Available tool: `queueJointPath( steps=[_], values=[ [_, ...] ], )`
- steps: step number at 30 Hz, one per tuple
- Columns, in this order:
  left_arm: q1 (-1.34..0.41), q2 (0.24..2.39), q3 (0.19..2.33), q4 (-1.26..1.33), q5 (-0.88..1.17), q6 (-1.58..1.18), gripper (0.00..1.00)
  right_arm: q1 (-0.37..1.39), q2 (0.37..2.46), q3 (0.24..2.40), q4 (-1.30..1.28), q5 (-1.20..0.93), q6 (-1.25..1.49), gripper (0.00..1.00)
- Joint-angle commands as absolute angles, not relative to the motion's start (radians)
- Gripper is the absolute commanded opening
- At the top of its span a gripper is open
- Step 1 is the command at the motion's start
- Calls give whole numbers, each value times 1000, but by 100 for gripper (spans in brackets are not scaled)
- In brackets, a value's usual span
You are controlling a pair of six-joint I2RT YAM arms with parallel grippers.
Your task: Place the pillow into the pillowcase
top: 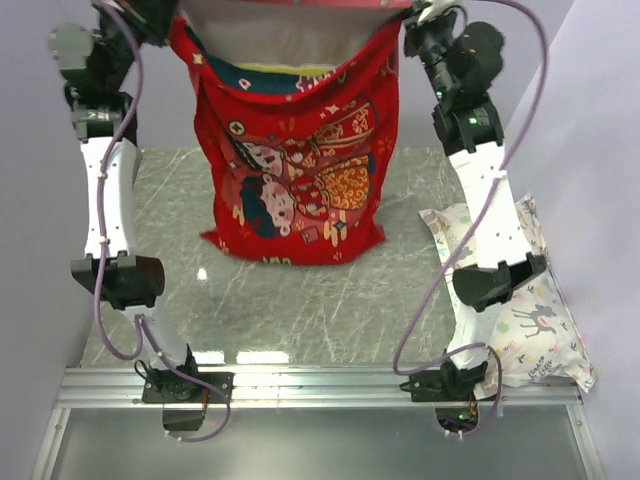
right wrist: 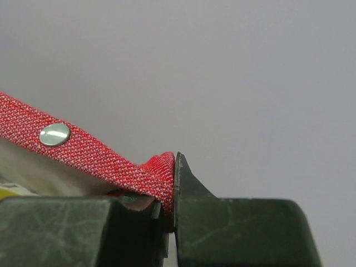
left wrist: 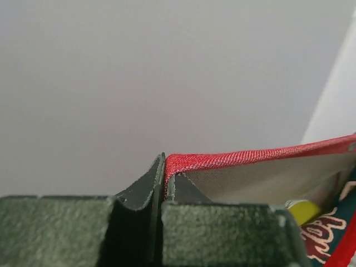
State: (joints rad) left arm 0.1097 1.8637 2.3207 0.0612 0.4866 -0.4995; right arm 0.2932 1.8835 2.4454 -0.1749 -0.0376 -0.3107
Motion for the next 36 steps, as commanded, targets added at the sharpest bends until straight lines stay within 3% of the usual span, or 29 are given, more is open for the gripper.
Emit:
queueJointPath(
  steps=[1, 6, 13, 21, 25, 30, 36],
  values=[
    [369, 1756, 2445, 385, 150, -606, 0, 170, 1579, 2548, 251, 249, -279, 0],
    [420, 1643, 2314, 423, 233, -666, 1, 169, 1380, 2365, 281, 146, -311, 0],
    [566, 1522, 2143, 396, 258, -722, 1, 170, 1217, 2080, 103, -34, -276, 0],
    [683, 1578, 2336, 353, 285, -787, 0, 170, 1288, 2289, 8, -53, -218, 0],
    [612, 1638, 2324, 304, 302, -752, 0, 172, 1278, 2160, -46, -80, -225, 0],
    [404, 1684, 2142, 212, 373, -467, 1, 173, 1281, 1850, -90, -2, -325, 0],
    [212, 1952, 2216, -86, 258, -233, 0, 158, 1397, 1623, -172, 250, -466, 0]
  ],
)
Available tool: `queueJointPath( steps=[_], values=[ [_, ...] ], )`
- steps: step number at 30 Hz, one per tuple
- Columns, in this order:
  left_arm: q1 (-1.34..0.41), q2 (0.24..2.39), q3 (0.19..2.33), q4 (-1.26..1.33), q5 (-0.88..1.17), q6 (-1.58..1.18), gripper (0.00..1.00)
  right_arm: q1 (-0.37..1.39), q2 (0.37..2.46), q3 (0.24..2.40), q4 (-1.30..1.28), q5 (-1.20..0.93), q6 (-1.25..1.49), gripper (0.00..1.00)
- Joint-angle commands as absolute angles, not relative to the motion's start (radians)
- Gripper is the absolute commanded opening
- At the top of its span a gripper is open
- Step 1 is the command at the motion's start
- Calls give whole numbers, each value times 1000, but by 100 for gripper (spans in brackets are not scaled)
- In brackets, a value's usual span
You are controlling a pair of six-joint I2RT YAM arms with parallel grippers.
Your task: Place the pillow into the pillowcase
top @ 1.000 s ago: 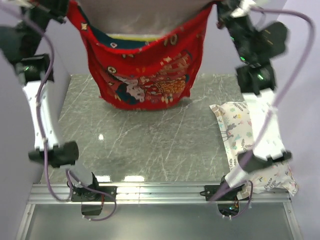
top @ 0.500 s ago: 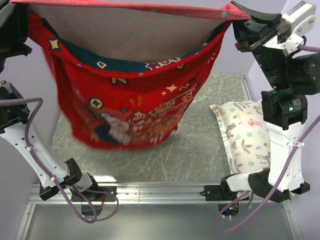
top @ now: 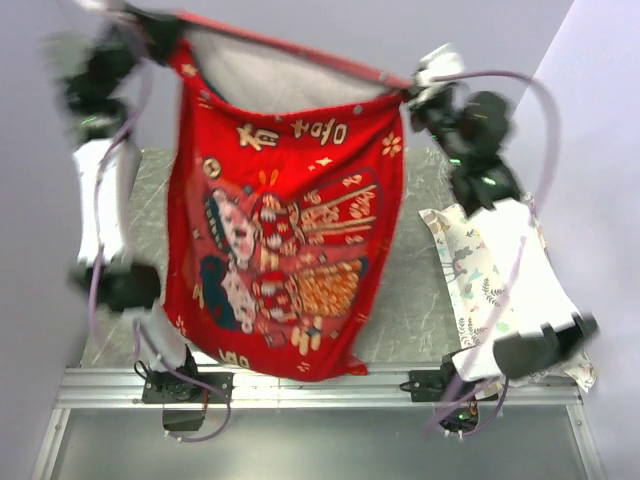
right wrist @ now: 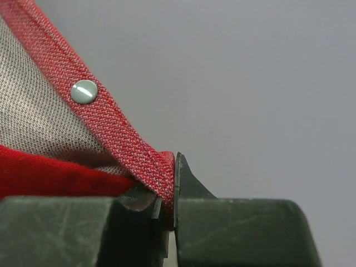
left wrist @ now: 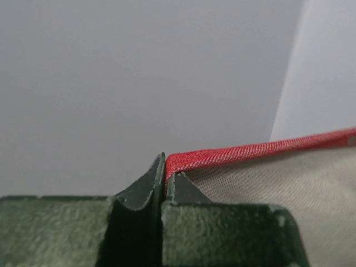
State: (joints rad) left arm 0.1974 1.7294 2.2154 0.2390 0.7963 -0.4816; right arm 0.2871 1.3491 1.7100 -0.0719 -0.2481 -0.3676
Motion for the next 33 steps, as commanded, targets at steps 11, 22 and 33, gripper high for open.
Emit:
queueJointPath(
  steps=[11, 22, 33],
  values=[
    [52, 2241, 2413, -190, 89, 34, 99, 5, 1874, 1993, -758, 440, -499, 33],
    [87, 1656, 1663, -695, 443, 149, 99, 141, 1698, 1780, -1087, 19, -422, 80],
    [6, 1500, 1140, -798, 503, 195, 81, 406, 1880, 1530, -945, -168, -385, 52]
  ],
)
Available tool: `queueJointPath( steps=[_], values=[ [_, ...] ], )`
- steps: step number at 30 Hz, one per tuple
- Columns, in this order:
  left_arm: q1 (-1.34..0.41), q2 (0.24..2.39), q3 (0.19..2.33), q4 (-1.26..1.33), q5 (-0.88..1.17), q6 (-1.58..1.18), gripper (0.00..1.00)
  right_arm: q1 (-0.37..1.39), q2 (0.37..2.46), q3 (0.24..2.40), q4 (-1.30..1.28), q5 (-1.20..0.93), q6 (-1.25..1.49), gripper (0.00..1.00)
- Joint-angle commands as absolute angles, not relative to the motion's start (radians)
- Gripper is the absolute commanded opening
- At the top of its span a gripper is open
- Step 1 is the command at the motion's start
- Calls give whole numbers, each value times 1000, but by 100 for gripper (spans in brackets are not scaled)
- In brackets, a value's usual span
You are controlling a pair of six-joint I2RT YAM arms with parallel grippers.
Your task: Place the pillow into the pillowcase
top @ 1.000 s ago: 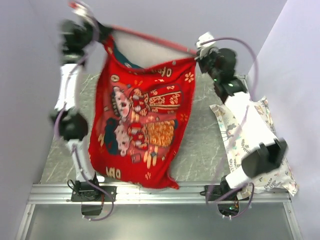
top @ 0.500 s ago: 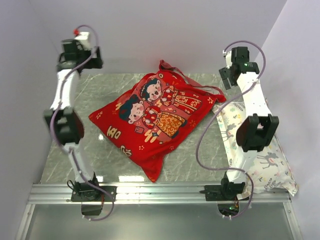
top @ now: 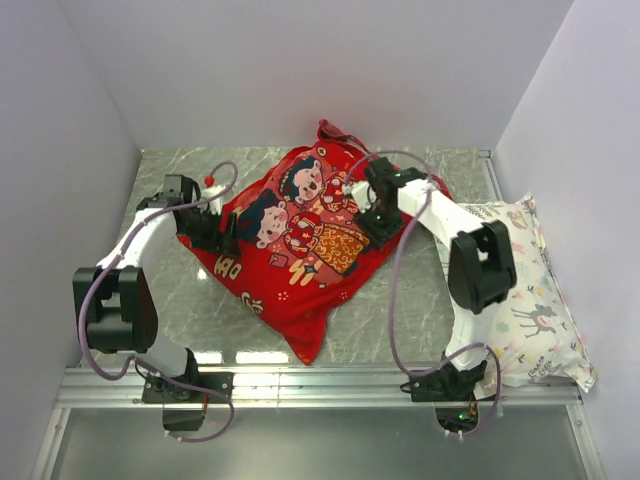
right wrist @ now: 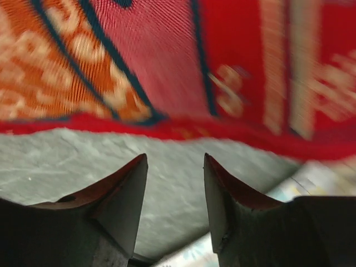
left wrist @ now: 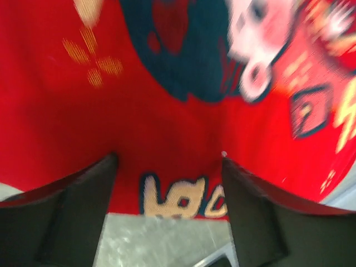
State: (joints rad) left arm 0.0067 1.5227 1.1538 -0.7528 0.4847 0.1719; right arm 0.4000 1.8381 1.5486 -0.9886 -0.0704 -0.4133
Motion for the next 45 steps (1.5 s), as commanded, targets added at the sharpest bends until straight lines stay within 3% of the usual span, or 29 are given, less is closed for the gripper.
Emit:
queueJointPath(
  steps=[1, 5, 8, 10, 12, 14, 17, 20, 22, 23, 24, 27, 34, 39, 45],
  values=[
    [6, 1506, 1129, -798, 496, 183, 76, 419, 1903, 1496, -921, -188, -377, 51],
    [15, 1590, 1114, -756, 413, 158, 67, 534, 1937, 1404, -862, -294, -341, 48],
    [116, 1728, 1273, -700, 336, 135, 57, 693, 1953, 1388, -836, -411, -301, 48],
    [218, 1883, 1535, -721, 336, 114, 51, 779, 1963, 1435, -831, -472, -272, 48],
    [277, 2025, 1824, -785, 337, 106, 52, 873, 1964, 1486, -830, -582, -246, 49],
    [291, 2106, 2056, -851, 342, 115, 61, 906, 1944, 1558, -833, -720, -201, 50],
    [278, 2105, 2163, -899, 417, 127, 74, 887, 1878, 1629, -864, -772, -196, 55],
    [223, 1978, 2022, -855, 462, 147, 81, 803, 1770, 1643, -833, -738, -149, 59],
    [181, 1837, 1788, -783, 451, 164, 83, 669, 1700, 1641, -778, -666, -82, 60],
    [137, 1753, 1637, -747, 439, 167, 84, 620, 1678, 1637, -746, -616, -49, 60],
    [114, 1718, 1568, -670, 430, 166, 85, 550, 1672, 1655, -727, -472, -14, 60],
    [32, 1649, 1398, -588, 408, 140, 87, 453, 1716, 1670, -691, -336, 44, 59],
    [5, 1719, 1293, -522, 318, 111, 84, 258, 1902, 1788, -673, -236, 61, 59],
    [35, 1812, 1292, -526, 298, 121, 80, 235, 2029, 1790, -695, -124, 57, 55],
    [49, 1819, 1299, -537, 287, 146, 81, 227, 2085, 1769, -644, -150, 84, 57]
  ],
)
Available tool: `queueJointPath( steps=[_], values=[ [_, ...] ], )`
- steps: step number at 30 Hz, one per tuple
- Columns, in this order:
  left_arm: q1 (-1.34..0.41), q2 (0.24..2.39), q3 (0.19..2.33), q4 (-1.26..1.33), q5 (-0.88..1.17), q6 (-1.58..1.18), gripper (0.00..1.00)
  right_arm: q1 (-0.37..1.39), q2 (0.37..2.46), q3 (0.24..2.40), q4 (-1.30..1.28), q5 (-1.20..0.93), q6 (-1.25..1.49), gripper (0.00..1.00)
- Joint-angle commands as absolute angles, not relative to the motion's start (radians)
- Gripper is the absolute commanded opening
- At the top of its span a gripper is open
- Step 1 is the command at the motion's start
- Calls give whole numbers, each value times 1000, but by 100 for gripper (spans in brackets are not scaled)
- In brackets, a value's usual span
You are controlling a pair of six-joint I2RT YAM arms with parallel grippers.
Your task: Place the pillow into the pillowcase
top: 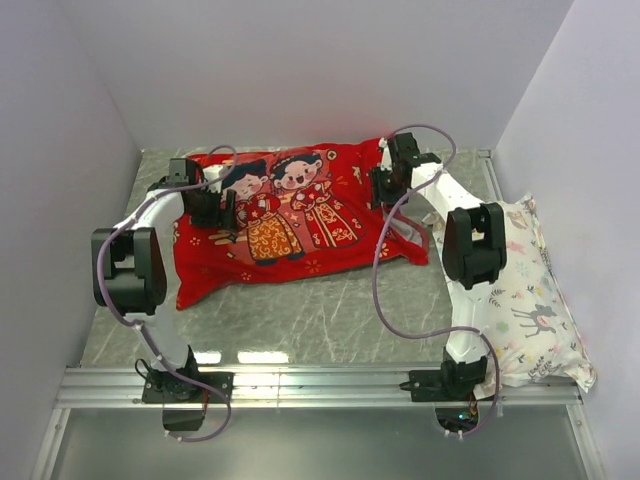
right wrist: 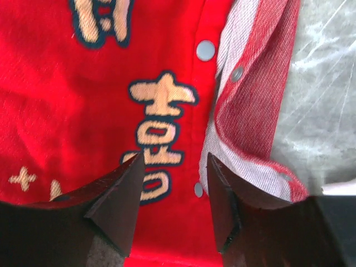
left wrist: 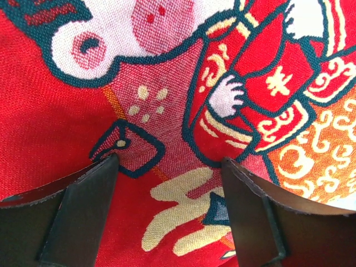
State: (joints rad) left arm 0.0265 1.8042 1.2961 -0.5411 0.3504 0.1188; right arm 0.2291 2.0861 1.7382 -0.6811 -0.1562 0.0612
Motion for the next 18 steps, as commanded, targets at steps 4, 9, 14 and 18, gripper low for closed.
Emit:
queueJointPath(
  steps=[4, 9, 14, 18],
  values=[
    [66, 1838, 1313, -538, 267, 155, 83, 227, 2173, 1802, -683, -199, 71, 60],
    [123, 1874, 1367, -561, 276, 161, 82, 216, 2249, 1810, -712, -248, 40, 55],
    [164, 1896, 1408, -578, 267, 181, 81, 181, 2221, 1819, -756, -252, 8, 0],
    [189, 1901, 1430, -586, 250, 204, 79, 108, 2077, 1763, -752, -296, 9, 0]
  ],
)
